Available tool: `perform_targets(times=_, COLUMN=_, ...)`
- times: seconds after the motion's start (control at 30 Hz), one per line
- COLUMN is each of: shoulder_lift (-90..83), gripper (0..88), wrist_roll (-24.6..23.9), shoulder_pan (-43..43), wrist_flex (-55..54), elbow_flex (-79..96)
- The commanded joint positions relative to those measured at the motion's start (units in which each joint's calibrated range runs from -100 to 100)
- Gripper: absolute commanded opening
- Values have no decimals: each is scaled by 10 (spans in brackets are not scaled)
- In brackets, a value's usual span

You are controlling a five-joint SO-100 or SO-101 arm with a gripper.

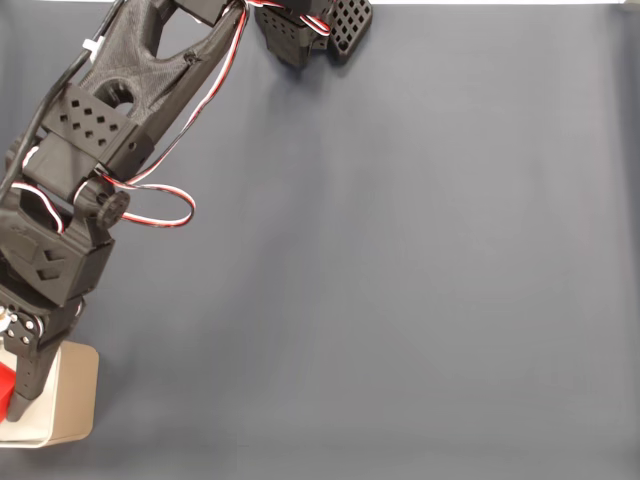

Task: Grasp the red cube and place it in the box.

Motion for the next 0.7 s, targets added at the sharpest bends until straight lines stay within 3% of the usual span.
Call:
perform_targets(times=0.0, shoulder_lift=-12, gripper=0, wrist_roll=6, shoulder_pan=7, wrist_flex=-17, elbow_flex=-33)
perform_targets(times=0.67, shoulder_lift=4, gripper=0, wrist_roll=9, shoulder_pan=16, wrist_flex=-42, elbow_flex=-32)
